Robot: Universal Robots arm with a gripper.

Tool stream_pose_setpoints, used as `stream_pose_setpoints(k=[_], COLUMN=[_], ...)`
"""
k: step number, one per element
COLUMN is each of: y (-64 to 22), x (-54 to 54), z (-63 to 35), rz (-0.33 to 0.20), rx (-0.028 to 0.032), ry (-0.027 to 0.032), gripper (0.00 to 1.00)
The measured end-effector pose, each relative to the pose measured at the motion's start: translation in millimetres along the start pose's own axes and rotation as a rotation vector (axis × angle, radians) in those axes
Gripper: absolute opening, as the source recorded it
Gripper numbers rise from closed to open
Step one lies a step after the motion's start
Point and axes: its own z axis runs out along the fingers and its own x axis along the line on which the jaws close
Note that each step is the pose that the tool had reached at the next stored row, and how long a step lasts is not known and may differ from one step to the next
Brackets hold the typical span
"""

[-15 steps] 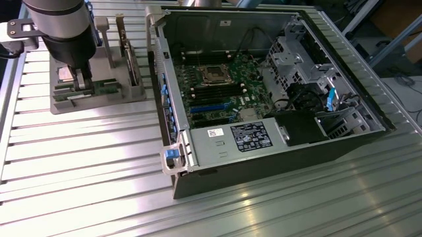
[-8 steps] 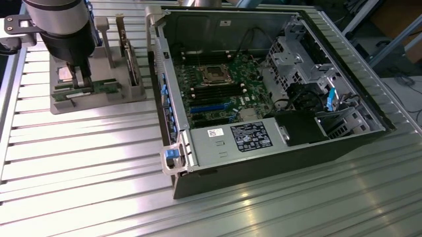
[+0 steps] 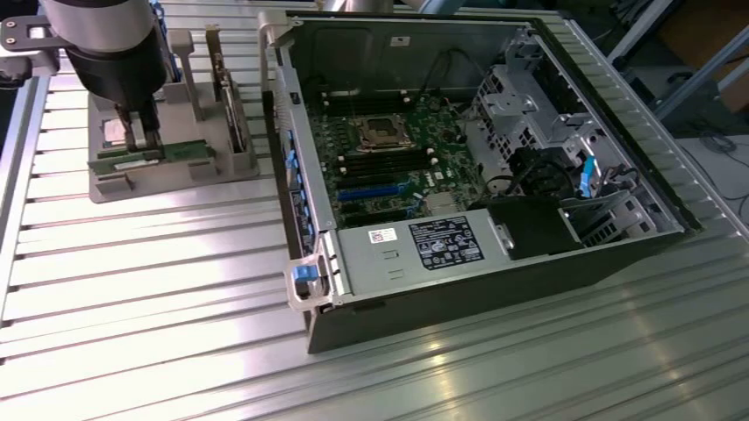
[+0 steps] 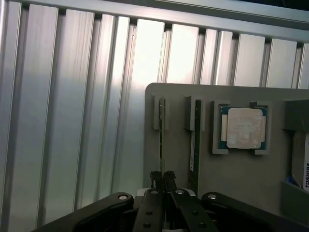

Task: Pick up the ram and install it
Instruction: 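Pick up the ram and move it above insertion slot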

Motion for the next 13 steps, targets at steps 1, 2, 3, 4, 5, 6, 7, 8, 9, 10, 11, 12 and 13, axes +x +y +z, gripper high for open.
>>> stream_pose_setpoints(k=[1, 2, 3, 4, 5, 6, 7, 8, 9, 10, 11, 12, 13], y=[0.0, 0.1, 0.2, 0.2, 0.2, 0.3, 0.4, 0.4, 0.4, 0.5, 0.5, 0.5, 0.6], x=[0.0, -0.1, -0.2, -0.2, -0.3, -0.3, -0.3, -0.4, -0.4, -0.5, -0.5, -0.5, -0.6], z=[-1.2, -2.7, -4.2, -5.3, -5.8, -6.5, -8.1, -9.1, -10.0, -10.4, -11.2, -11.8, -12.4], rz=[0.000, 0.000, 0.000, 0.000, 0.000, 0.000, 0.000, 0.000, 0.000, 0.000, 0.000, 0.000, 0.000], rx=[0.0001, 0.0000, 0.0000, -0.0001, 0.0001, 0.0001, 0.0000, 0.0001, 0.0001, 0.0002, 0.0002, 0.0000, -0.0001], ry=[-0.0001, 0.0000, 0.0000, 0.0000, 0.0000, 0.0000, 0.0000, 0.0000, -0.0001, -0.0001, -0.0001, 0.0000, 0.0001], gripper=[0.12, 0.12, 0.12, 0.12, 0.12, 0.12, 0.12, 0.12, 0.12, 0.12, 0.12, 0.12, 0.12])
